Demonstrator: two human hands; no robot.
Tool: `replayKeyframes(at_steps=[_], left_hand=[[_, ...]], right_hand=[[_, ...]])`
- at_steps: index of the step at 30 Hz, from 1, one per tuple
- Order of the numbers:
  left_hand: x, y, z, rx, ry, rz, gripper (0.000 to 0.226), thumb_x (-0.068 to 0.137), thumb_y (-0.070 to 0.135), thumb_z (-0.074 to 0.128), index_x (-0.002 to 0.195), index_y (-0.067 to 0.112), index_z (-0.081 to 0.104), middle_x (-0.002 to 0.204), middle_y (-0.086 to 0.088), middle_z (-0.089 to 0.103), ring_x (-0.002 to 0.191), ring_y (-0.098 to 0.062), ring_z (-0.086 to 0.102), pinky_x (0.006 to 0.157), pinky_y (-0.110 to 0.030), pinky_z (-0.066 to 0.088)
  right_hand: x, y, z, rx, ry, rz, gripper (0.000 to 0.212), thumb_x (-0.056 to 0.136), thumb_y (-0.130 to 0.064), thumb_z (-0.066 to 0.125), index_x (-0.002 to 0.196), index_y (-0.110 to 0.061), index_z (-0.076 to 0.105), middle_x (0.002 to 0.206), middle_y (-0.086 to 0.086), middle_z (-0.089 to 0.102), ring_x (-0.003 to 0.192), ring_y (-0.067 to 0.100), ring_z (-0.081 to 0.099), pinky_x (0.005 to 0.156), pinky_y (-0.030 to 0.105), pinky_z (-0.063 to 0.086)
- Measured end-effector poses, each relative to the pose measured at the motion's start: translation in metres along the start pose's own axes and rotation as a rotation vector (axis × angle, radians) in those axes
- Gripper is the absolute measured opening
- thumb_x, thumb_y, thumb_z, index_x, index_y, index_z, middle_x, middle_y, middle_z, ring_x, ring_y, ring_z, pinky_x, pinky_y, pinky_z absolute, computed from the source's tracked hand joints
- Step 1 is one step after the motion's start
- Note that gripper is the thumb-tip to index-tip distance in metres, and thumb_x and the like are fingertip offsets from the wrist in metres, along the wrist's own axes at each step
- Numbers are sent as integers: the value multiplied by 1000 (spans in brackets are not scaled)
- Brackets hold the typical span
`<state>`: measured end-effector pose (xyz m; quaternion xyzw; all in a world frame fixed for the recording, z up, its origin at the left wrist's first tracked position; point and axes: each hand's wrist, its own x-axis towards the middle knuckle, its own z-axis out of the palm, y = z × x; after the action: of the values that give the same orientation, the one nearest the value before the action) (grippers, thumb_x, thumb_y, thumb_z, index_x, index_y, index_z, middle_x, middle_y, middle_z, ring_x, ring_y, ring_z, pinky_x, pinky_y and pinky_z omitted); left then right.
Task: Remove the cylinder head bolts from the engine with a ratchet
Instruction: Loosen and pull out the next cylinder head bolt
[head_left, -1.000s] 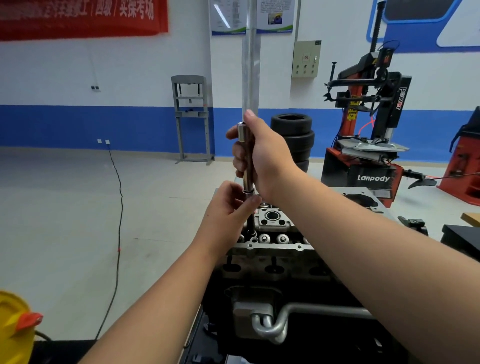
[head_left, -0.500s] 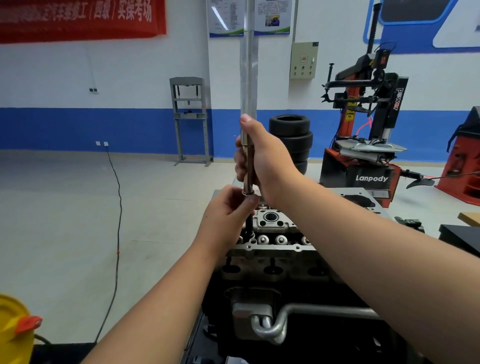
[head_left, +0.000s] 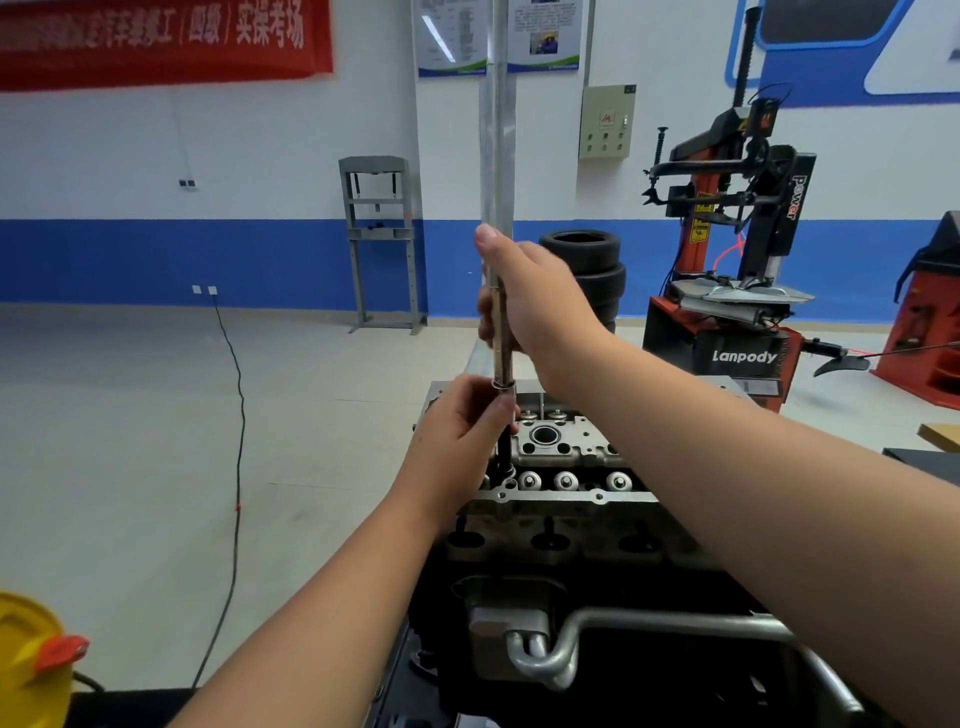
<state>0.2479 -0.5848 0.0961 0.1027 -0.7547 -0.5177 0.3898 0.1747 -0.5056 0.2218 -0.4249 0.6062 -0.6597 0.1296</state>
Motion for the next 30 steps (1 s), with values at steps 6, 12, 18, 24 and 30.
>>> replayKeyframes(at_steps=[6,12,18,24,30], left_hand=[[5,-6,-3,-30,23,8,16,85,47,71,84,37,58,67,16,53,63,-6,50,59,-23,49],[4,-2,-1,-32,-39,-8,20,84,59,65,88,40,68,72,9,62,64,-9,55,58,-23,44],[0,1,-1,-69,-111,-73,32,97,53,43,105,42,71,105,7,77,94,-17,74,86,-45,54],[-1,5,-1,-46,-96,-42,29,86,67,46,94,52,69,93,10,75,86,-9,74,71,-35,49],[-2,8,-5,-52,-122,-48,40,85,70,50,92,36,71,92,7,76,84,-10,72,65,-23,46]], right_hand=[[-1,-6,-5,-287,-5,-297,28,93,-45,67,96,-18,60,79,-2,70,72,12,67,67,29,58],[-6,7,4,179,-201,-50,35,101,-44,47,85,-15,59,59,-4,50,52,15,48,59,33,47],[1,7,0,358,-182,58,44,97,-41,41,59,-20,50,50,-5,30,45,14,24,51,29,26],[-1,5,1,352,-156,103,42,95,-44,53,62,-20,46,50,-5,28,46,14,21,47,26,26],[-9,4,3,383,-138,110,39,93,-36,52,58,-21,46,49,-5,30,47,14,21,50,29,25]])
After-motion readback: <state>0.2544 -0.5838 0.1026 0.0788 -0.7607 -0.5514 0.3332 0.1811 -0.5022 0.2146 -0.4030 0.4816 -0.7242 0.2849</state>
